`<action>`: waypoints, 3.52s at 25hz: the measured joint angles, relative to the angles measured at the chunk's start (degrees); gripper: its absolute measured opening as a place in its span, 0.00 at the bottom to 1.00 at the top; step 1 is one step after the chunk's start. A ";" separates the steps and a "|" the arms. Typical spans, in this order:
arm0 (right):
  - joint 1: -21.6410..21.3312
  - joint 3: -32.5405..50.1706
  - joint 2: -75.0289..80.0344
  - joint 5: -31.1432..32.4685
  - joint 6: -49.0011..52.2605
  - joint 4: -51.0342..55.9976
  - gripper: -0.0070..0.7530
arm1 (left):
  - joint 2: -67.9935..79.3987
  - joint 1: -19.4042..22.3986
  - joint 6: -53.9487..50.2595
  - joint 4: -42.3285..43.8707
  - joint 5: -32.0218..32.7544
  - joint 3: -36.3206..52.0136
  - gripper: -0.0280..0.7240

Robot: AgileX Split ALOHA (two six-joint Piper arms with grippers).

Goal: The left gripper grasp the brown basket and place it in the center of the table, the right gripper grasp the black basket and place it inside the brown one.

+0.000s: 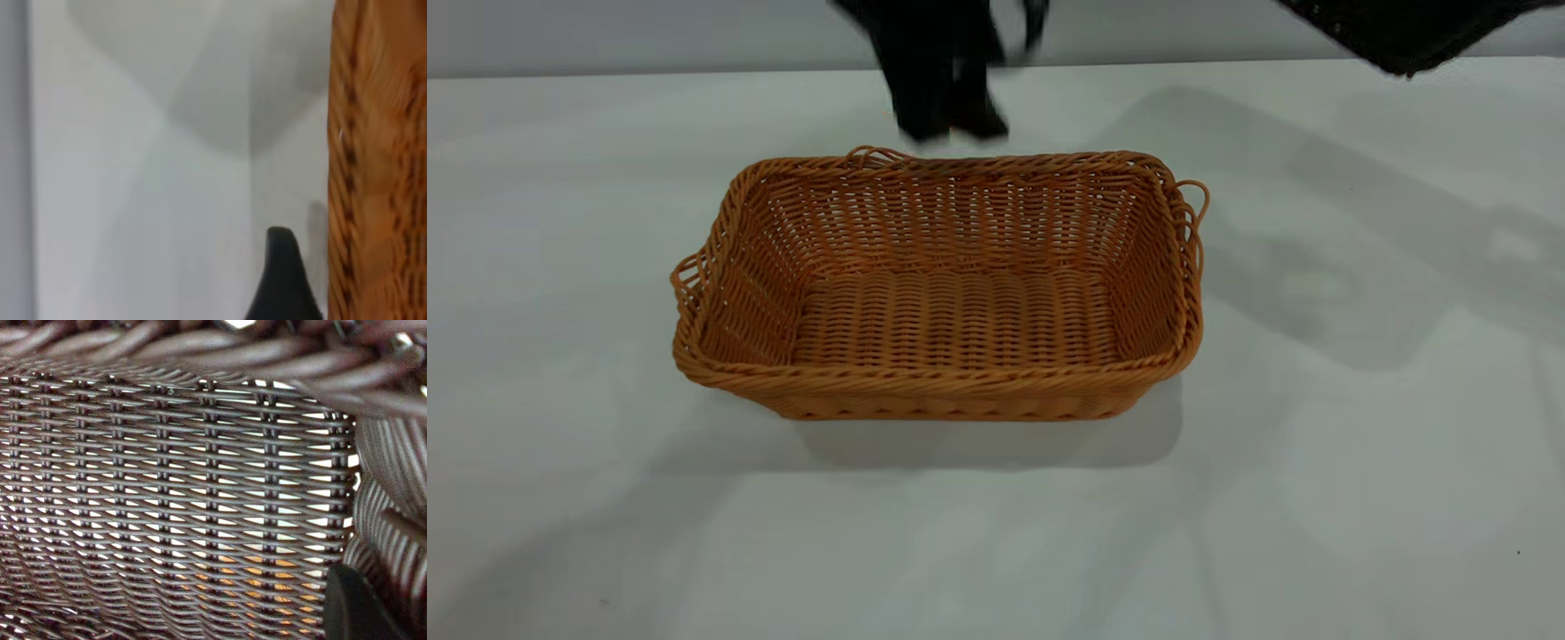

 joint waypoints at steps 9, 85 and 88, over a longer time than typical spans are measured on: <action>6.95 -3.44 2.40 3.63 -0.30 -3.56 0.12 | -26.32 0.00 -5.39 0.34 9.27 0.04 0.62; 29.23 -2.27 -55.96 28.31 17.88 -50.06 0.74 | -72.83 0.00 -79.70 40.21 50.13 16.03 0.61; 29.23 4.58 -62.14 28.32 18.07 -52.49 0.74 | -73.96 0.00 -81.52 39.40 50.13 23.04 0.61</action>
